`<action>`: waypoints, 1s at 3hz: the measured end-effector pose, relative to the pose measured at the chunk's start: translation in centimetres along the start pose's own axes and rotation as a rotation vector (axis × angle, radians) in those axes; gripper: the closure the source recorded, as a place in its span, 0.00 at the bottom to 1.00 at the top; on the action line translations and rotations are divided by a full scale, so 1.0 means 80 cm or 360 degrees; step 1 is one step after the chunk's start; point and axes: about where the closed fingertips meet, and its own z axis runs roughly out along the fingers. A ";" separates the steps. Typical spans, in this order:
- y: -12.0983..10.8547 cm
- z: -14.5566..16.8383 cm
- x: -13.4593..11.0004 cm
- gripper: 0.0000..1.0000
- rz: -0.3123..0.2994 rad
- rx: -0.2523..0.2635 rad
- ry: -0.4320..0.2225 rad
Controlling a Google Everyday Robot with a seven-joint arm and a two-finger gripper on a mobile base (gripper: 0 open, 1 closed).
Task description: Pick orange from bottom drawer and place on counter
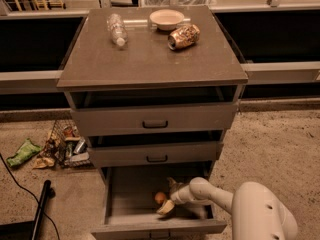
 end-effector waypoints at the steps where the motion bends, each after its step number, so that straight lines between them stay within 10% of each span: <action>1: -0.002 0.009 0.004 0.19 -0.0023 0.0007 -0.0010; 3: -0.005 0.013 0.006 0.73 -0.0034 0.0001 -0.0076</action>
Offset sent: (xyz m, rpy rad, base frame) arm 0.0102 -0.0005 -0.0139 0.0136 -0.0360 0.0075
